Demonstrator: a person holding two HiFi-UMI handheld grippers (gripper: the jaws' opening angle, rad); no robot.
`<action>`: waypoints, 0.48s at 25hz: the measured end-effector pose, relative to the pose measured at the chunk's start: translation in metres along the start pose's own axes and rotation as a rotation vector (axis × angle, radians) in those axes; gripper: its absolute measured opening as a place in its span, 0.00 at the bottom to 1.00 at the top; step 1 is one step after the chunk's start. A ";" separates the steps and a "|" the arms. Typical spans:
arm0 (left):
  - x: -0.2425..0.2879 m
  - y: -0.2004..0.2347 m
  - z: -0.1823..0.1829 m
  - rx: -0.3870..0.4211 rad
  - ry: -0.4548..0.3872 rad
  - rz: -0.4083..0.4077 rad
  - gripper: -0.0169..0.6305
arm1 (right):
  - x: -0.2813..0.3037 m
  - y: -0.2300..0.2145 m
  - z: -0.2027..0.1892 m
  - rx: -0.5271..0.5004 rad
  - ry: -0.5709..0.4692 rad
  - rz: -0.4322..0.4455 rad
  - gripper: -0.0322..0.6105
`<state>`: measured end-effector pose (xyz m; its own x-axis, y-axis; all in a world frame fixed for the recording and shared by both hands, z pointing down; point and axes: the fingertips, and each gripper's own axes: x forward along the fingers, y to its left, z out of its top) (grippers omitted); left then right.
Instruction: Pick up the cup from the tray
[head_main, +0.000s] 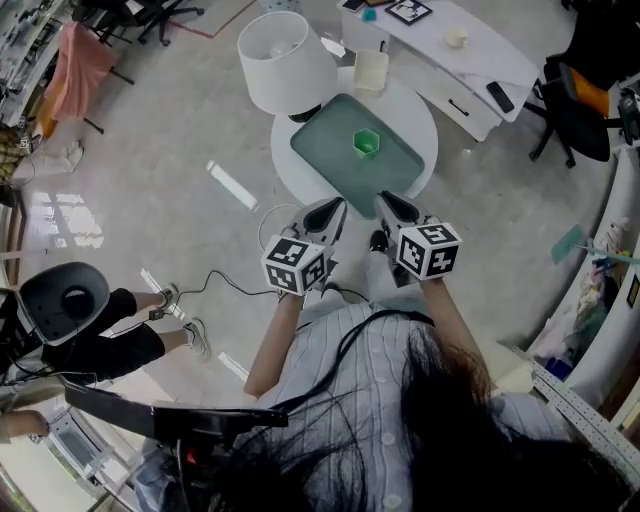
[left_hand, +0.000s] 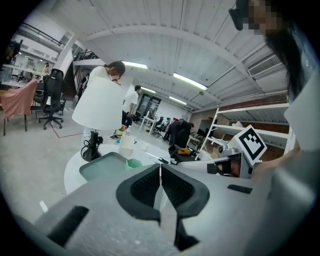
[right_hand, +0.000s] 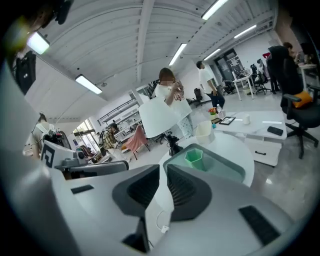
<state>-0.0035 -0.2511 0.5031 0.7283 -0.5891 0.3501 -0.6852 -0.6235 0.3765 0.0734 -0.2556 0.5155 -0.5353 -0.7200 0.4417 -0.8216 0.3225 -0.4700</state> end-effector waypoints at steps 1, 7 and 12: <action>0.005 0.002 0.001 -0.008 0.001 0.012 0.05 | 0.006 -0.005 0.003 -0.014 0.008 0.007 0.15; 0.037 0.020 0.006 -0.042 0.004 0.089 0.05 | 0.041 -0.028 0.003 -0.115 0.101 0.097 0.15; 0.058 0.037 0.011 -0.064 0.004 0.146 0.05 | 0.074 -0.049 -0.003 -0.159 0.182 0.153 0.15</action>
<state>0.0135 -0.3137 0.5283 0.6213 -0.6689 0.4081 -0.7821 -0.4971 0.3757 0.0735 -0.3226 0.5735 -0.6699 -0.5378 0.5119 -0.7414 0.5216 -0.4223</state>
